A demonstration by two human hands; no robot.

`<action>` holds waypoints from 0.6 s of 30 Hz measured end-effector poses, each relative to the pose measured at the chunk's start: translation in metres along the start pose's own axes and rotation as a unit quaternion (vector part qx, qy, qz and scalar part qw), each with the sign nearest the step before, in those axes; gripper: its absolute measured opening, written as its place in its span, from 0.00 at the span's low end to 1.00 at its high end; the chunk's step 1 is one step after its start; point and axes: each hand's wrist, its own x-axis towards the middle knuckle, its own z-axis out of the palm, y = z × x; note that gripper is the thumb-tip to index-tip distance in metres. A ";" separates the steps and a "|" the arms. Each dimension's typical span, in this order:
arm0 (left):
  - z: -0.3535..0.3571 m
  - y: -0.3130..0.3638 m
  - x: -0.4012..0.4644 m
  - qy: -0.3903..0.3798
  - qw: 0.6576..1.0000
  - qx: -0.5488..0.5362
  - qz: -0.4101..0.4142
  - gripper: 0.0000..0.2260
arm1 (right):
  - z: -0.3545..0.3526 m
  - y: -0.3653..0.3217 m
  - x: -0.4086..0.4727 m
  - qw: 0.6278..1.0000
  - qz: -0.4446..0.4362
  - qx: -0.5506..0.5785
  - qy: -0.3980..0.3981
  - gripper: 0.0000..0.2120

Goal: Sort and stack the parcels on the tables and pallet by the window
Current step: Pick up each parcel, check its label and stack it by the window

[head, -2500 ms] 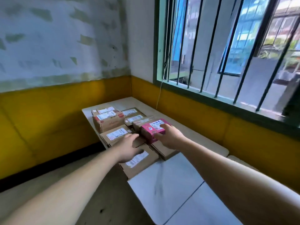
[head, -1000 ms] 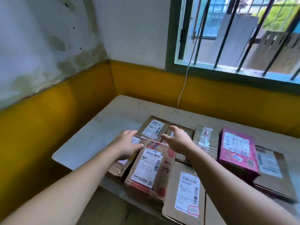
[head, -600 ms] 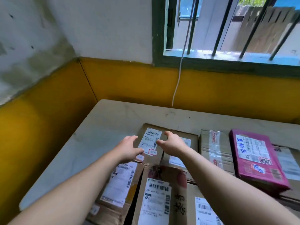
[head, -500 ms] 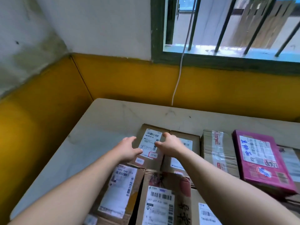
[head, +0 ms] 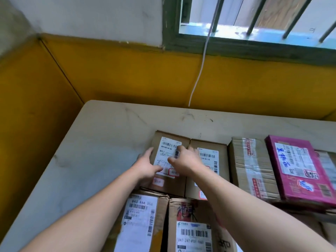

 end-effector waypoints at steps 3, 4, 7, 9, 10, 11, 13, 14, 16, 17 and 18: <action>-0.003 -0.001 -0.009 0.017 0.999 -0.015 0.024 0.37 | -0.002 0.000 -0.002 0.999 0.006 0.039 0.003 0.27; -0.005 0.001 -0.012 0.023 0.999 -0.023 0.035 0.37 | -0.004 0.001 -0.003 0.998 0.010 0.060 0.001 0.28; -0.015 0.009 -0.018 0.047 0.994 -0.074 0.072 0.35 | -0.010 0.002 -0.005 0.990 0.012 0.141 0.003 0.28; -0.024 0.012 -0.022 0.057 0.985 -0.127 0.098 0.34 | -0.019 0.004 -0.010 0.974 0.006 0.225 0.018 0.27; -0.029 0.015 -0.027 0.059 0.980 -0.155 0.109 0.34 | -0.025 0.005 -0.015 0.964 0.001 0.265 0.029 0.29; -0.035 0.019 -0.034 0.061 0.974 -0.182 0.119 0.33 | -0.031 0.006 -0.020 0.954 0.000 0.298 0.044 0.31; -0.045 0.030 -0.053 0.063 0.957 -0.247 0.138 0.29 | -0.045 0.006 -0.035 0.932 -0.013 0.355 0.078 0.35; -0.048 0.035 -0.063 0.057 0.948 -0.275 0.153 0.28 | -0.052 0.006 -0.044 0.919 -0.029 0.382 0.094 0.36; -0.050 0.046 -0.085 0.044 0.934 -0.301 0.189 0.25 | -0.063 0.002 -0.065 0.898 -0.067 0.417 0.125 0.35; -0.049 0.051 -0.097 0.038 0.927 -0.309 0.208 0.24 | -0.067 0.000 -0.076 0.891 -0.080 0.422 0.148 0.36; -0.048 0.055 -0.108 0.035 0.922 -0.314 0.223 0.23 | -0.071 0.000 -0.087 0.884 -0.089 0.425 0.172 0.36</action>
